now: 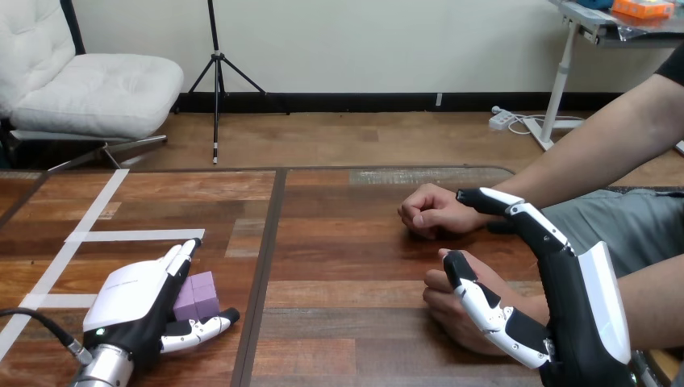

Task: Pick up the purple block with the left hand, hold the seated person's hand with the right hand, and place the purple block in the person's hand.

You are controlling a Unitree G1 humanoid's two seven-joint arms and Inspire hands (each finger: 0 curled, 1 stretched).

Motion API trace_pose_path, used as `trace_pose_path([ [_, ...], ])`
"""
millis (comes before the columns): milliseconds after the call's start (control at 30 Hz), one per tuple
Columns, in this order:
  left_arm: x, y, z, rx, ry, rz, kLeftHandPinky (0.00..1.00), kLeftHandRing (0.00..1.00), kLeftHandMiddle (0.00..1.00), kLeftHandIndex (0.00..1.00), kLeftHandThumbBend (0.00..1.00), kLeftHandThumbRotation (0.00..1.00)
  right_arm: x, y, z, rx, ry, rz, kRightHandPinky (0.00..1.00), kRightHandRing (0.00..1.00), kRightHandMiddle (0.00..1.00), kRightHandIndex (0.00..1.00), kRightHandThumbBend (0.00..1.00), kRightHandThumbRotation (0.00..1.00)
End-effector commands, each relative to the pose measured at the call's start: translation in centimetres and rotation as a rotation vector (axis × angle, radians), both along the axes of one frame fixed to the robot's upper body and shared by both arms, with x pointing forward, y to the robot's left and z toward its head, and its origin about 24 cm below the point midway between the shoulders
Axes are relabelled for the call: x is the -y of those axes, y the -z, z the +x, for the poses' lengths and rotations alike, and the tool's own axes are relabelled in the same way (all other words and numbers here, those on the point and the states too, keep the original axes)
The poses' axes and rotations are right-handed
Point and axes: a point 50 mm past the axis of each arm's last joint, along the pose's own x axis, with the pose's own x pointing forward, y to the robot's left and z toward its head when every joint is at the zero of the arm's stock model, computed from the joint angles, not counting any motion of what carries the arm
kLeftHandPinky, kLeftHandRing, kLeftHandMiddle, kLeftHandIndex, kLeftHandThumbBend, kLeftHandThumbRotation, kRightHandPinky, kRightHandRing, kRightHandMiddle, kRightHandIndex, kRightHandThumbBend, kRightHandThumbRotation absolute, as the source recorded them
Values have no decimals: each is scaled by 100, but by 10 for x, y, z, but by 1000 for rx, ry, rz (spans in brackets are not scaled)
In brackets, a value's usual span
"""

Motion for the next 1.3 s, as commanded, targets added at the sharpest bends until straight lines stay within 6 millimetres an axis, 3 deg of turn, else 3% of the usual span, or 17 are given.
trace_pose_path([
  [0, 7, -17, 21, 89, 17, -26, 82, 91, 95, 96, 61, 66, 1, -16, 4, 74, -8, -13, 71, 78, 77, 74, 40, 41],
  [367, 9, -15, 19, 111, 9, -57, 79, 88, 93, 94, 62, 63, 1, -17, 4, 74, -11, -20, 71, 78, 77, 74, 40, 41],
  [867, 12, -14, 16, 164, -11, -125, 72, 81, 85, 86, 62, 50, 2, -18, 5, 74, -14, -23, 71, 78, 77, 74, 40, 42],
  [1267, 14, -14, 16, 174, -10, -139, 71, 79, 83, 85, 61, 49, 2, -19, 6, 77, -15, -25, 71, 78, 77, 74, 40, 43],
])
